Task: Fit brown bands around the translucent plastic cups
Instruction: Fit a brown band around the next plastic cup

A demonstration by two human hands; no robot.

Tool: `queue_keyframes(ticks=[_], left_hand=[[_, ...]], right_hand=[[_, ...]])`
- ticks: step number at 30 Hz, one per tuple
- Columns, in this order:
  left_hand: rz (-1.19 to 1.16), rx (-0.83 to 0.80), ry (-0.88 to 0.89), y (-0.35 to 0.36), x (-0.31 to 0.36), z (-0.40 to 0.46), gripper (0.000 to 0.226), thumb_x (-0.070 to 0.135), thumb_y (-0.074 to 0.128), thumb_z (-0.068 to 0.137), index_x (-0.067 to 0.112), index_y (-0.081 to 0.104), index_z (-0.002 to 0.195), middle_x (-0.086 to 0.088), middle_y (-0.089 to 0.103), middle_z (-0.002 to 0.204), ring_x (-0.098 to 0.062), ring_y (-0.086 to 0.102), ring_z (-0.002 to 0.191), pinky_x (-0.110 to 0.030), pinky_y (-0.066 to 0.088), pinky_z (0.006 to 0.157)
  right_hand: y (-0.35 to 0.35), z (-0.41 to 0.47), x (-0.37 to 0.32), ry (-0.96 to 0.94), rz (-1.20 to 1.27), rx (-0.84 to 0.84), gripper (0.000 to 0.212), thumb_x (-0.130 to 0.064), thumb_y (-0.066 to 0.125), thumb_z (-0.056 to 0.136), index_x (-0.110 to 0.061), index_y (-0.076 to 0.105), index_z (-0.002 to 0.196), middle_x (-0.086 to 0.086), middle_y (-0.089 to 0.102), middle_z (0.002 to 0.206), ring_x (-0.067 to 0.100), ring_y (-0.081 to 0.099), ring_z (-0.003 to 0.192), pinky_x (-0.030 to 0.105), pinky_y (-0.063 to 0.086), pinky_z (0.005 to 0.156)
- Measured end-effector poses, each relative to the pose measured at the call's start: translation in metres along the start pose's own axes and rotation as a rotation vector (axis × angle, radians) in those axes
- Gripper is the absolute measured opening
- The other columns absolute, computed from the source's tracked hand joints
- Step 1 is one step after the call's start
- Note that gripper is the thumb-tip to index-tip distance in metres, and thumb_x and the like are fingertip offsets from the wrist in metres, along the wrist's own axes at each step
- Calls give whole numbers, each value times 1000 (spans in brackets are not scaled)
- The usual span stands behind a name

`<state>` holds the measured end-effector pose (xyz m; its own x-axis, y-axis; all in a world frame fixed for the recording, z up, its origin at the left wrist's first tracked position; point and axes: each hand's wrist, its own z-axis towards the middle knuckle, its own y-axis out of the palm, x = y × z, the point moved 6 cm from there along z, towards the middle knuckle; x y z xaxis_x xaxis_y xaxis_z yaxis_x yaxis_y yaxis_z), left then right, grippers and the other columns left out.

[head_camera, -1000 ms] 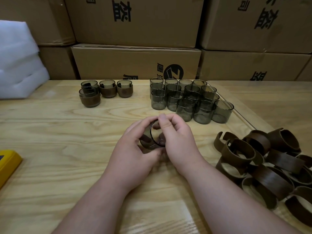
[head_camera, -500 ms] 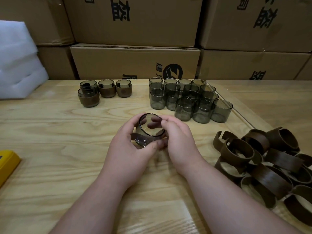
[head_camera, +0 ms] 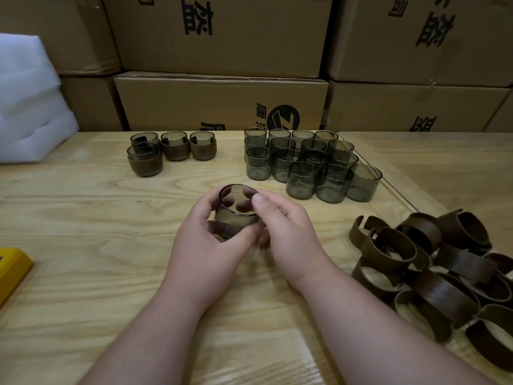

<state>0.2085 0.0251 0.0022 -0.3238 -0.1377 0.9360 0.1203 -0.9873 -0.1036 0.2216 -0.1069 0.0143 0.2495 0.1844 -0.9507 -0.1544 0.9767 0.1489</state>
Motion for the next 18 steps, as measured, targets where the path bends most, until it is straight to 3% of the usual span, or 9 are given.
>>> queue_keyframes(ticks=[2,6,10,13,18], left_hand=[[5,-33,11,2,-1,0,65,46,82,59,51,62,120,21,72,115,-12,75,94,-41,61,86],[17,-103,61,6,3,0,66,45,84,59,64,58,118,25,69,121,-11,74,100,-27,58,84],[70,-153,65,9,1,-3,73,27,86,67,58,57,127,11,69,128,-13,71,110,-36,58,95],[139,-168,100,9,4,-4,76,22,86,70,55,57,133,13,64,131,-12,67,112,-37,57,96],[204,-153,173,9,12,-6,76,25,83,67,62,56,127,27,59,125,-10,64,96,-13,50,81]], right_hand=[[-5,1,2,43,10,65,34,-13,47,108,-23,76,92,-7,77,83,-2,69,68,12,51,56],[-14,5,8,112,37,201,29,-20,53,106,-12,76,92,13,77,94,19,73,82,38,61,72],[-19,7,12,149,43,251,27,-25,57,104,-3,72,96,5,76,86,23,71,77,37,59,67],[-21,6,12,133,-2,257,27,-29,63,101,-4,71,95,1,75,85,23,63,71,38,55,66],[-19,6,10,74,-22,217,36,-34,75,91,1,66,93,7,68,83,18,57,63,30,50,55]])
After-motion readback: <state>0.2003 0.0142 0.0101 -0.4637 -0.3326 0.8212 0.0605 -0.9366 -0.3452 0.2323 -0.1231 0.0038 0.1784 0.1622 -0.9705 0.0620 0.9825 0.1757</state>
